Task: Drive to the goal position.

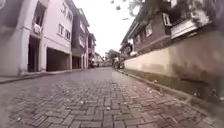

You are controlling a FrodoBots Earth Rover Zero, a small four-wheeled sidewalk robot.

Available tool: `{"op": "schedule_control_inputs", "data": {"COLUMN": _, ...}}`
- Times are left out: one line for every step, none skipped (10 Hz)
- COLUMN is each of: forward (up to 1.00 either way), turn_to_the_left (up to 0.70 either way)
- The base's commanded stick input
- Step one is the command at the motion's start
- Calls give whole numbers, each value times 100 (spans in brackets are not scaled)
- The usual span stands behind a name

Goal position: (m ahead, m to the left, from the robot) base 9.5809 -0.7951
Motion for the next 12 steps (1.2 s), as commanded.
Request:
{"op": "schedule_control_inputs", "data": {"forward": 69, "turn_to_the_left": 3}}
{"op": "schedule_control_inputs", "data": {"forward": 69, "turn_to_the_left": 3}}
{"op": "schedule_control_inputs", "data": {"forward": 69, "turn_to_the_left": 3}}
{"op": "schedule_control_inputs", "data": {"forward": 69, "turn_to_the_left": 3}}
{"op": "schedule_control_inputs", "data": {"forward": 69, "turn_to_the_left": 3}}
{"op": "schedule_control_inputs", "data": {"forward": 69, "turn_to_the_left": 3}}
{"op": "schedule_control_inputs", "data": {"forward": 69, "turn_to_the_left": 3}}
{"op": "schedule_control_inputs", "data": {"forward": 69, "turn_to_the_left": 3}}
{"op": "schedule_control_inputs", "data": {"forward": 69, "turn_to_the_left": 3}}
{"op": "schedule_control_inputs", "data": {"forward": 69, "turn_to_the_left": 3}}
{"op": "schedule_control_inputs", "data": {"forward": 69, "turn_to_the_left": 3}}
{"op": "schedule_control_inputs", "data": {"forward": 69, "turn_to_the_left": 3}}
